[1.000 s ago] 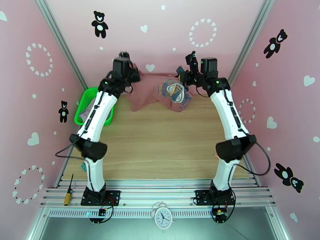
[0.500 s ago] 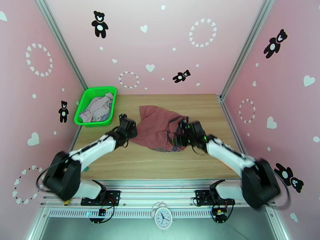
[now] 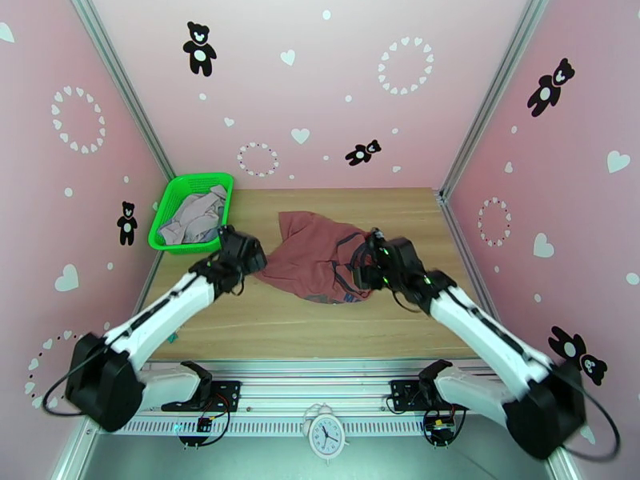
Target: Fold and stack the mixed laundry pile
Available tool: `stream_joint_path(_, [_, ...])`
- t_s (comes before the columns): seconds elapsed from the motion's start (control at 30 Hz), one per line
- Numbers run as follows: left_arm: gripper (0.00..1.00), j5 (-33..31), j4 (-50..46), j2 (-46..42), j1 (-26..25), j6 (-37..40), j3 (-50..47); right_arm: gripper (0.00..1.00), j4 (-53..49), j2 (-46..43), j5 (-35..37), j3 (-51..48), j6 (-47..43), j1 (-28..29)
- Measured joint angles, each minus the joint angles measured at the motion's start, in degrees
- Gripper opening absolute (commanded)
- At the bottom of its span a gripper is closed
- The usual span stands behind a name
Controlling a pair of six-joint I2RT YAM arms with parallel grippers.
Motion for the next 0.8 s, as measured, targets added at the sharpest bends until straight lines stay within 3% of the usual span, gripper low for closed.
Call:
stream_joint_path(0.1, [0.8,4.5,-0.2,8.4,3.1,1.3,6.4,0.54,-0.4,6.0,-1.3,4.1,-2.5,0.0])
stream_joint_path(0.2, [0.79,8.9,-0.2,16.6,3.9,2.4,11.9,0.52,-1.0,9.8,-2.4,5.8,-4.4,0.0])
stream_joint_path(0.4, [0.78,14.5,-0.6,25.8,3.9,2.9,16.0,0.57,-1.9,13.0,-3.5,5.9,-6.6,0.0])
stream_joint_path(0.5, [0.53,15.9,-0.9,28.3,3.9,3.6,16.3,0.6,-1.9,14.5,-3.5,6.0,-7.1,0.0])
stream_joint_path(0.6, [0.05,16.4,-1.6,29.8,3.9,3.9,16.2,0.6,-2.3,18.0,-3.3,7.1,-7.3,0.0])
stream_joint_path(0.63, [0.0,16.4,-1.9,29.9,3.9,3.9,16.1,0.59,-2.3,19.4,-3.2,7.6,-7.3,0.0])
stream_joint_path(0.8, [0.0,15.8,-2.1,29.9,4.0,4.2,15.0,0.57,-3.2,25.5,-2.1,11.0,-7.3,0.5])
